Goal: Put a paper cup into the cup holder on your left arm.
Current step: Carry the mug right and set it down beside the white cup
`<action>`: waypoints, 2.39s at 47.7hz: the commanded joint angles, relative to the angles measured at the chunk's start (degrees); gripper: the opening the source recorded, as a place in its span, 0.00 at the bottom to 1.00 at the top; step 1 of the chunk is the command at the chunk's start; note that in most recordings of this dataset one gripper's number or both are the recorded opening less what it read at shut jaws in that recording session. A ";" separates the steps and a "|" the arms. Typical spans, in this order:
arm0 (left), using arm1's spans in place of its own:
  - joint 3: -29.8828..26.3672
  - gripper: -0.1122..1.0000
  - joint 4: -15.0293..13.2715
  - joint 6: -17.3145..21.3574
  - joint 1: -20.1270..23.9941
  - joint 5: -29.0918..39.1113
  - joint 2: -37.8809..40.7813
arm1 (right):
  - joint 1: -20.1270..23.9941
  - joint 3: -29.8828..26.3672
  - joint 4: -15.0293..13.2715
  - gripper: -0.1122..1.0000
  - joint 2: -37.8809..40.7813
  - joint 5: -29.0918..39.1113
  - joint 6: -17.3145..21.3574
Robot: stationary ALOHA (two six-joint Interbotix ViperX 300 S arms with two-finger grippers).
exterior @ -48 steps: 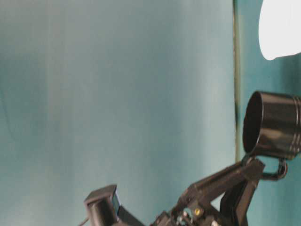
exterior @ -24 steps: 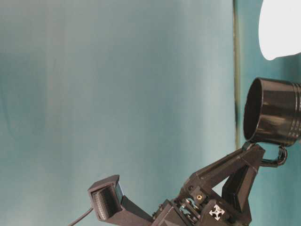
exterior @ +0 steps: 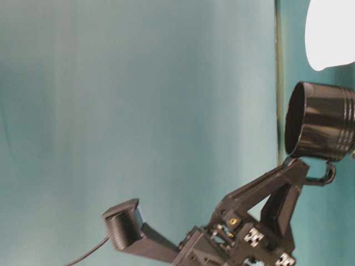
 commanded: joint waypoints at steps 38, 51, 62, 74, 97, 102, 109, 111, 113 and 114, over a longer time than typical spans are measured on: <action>-1.93 0.39 0.09 -0.53 -1.32 -0.97 2.99 | -0.18 -1.32 -0.18 0.08 0.18 0.35 0.44; -1.93 0.39 0.09 -0.26 -1.67 -0.44 4.57 | -0.18 -1.41 -0.18 0.08 0.18 0.35 0.44; -1.67 0.39 0.09 0.26 -1.58 3.16 4.66 | -0.18 -1.41 -0.18 0.08 0.18 0.35 0.44; -1.67 0.39 0.09 0.70 -1.32 3.60 4.48 | -0.18 -1.41 -0.18 0.08 0.18 0.35 0.44; -3.16 0.39 0.09 0.79 -0.88 3.52 4.22 | -0.18 -1.32 -0.18 0.08 0.18 0.62 0.44; -3.16 0.39 0.09 0.88 -0.62 3.52 3.96 | -0.26 -1.41 -0.18 0.08 0.18 0.62 0.44; -2.99 0.39 0.09 0.88 -0.35 3.43 3.52 | -0.18 -1.41 -0.18 0.08 0.18 0.62 0.44; -2.90 0.39 0.09 0.88 -0.44 3.43 3.52 | -0.18 -1.32 -0.18 0.08 0.18 0.62 0.44; -2.81 0.39 0.09 0.88 -0.44 3.52 3.52 | -0.26 -1.32 -0.18 0.08 0.18 0.62 0.44; -2.72 0.39 0.09 0.88 -0.44 3.60 3.43 | -0.18 -1.32 -0.18 0.08 0.18 0.62 0.44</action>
